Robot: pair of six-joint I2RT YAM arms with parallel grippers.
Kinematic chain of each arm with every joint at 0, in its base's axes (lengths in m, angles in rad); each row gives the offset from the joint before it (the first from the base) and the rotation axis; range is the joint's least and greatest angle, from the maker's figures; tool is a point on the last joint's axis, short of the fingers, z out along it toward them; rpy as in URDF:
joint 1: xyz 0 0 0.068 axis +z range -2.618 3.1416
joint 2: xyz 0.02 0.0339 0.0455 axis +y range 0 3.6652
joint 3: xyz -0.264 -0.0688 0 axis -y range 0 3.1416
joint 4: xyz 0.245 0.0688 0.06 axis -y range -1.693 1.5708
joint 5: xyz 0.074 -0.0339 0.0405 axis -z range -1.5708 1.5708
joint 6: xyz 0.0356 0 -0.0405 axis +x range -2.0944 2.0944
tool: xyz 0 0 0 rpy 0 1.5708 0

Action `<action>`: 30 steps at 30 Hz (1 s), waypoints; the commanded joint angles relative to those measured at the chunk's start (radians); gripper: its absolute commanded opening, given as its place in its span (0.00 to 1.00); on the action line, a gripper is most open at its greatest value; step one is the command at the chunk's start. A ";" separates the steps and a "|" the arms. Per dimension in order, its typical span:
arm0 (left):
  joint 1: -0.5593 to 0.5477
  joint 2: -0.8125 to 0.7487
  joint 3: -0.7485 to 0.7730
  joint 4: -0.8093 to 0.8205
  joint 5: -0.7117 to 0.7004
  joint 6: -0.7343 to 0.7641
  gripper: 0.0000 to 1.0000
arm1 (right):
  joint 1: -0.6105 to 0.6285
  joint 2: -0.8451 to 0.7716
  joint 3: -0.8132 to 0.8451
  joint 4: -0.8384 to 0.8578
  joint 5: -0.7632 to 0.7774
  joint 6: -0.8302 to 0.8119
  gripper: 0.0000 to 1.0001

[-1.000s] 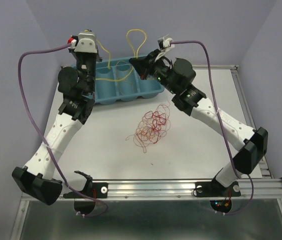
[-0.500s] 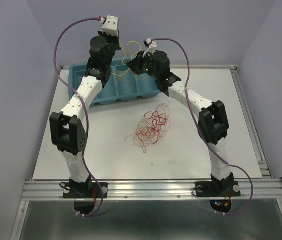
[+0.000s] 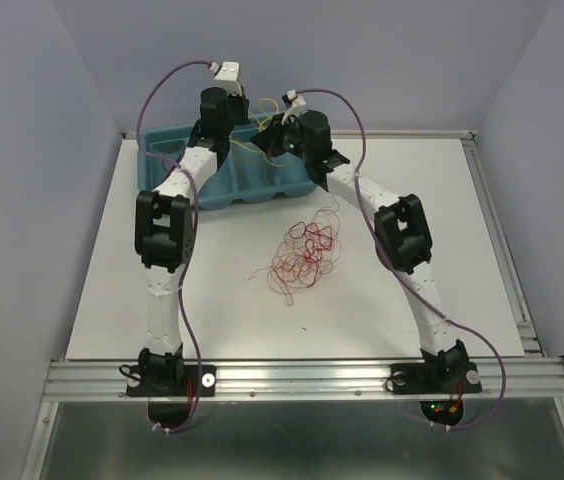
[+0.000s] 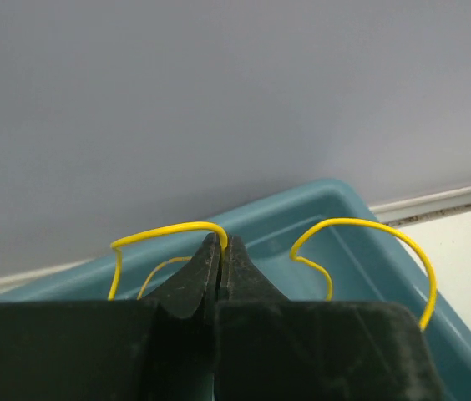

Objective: Untangle the cables

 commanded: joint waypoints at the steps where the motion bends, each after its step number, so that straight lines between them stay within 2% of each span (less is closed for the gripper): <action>1: 0.008 0.008 0.063 0.038 0.064 -0.100 0.00 | 0.006 -0.010 -0.019 0.176 -0.108 0.024 0.01; 5: 0.012 0.012 0.036 0.011 0.116 -0.154 0.00 | 0.009 -0.029 -0.069 0.214 -0.159 0.017 0.01; 12: 0.012 -0.052 -0.091 0.001 0.201 -0.246 0.00 | 0.009 -0.078 -0.184 0.275 -0.084 0.030 0.01; 18: 0.002 -0.181 -0.270 0.138 0.193 -0.258 0.00 | 0.000 -0.078 -0.183 0.294 -0.030 0.041 0.01; 24: -0.005 -0.167 -0.178 0.139 0.222 -0.280 0.00 | -0.003 -0.174 -0.308 0.329 0.019 0.009 0.01; 30: -0.048 -0.225 -0.165 0.127 0.126 -0.154 0.00 | -0.005 -0.240 -0.416 0.383 0.053 -0.003 0.00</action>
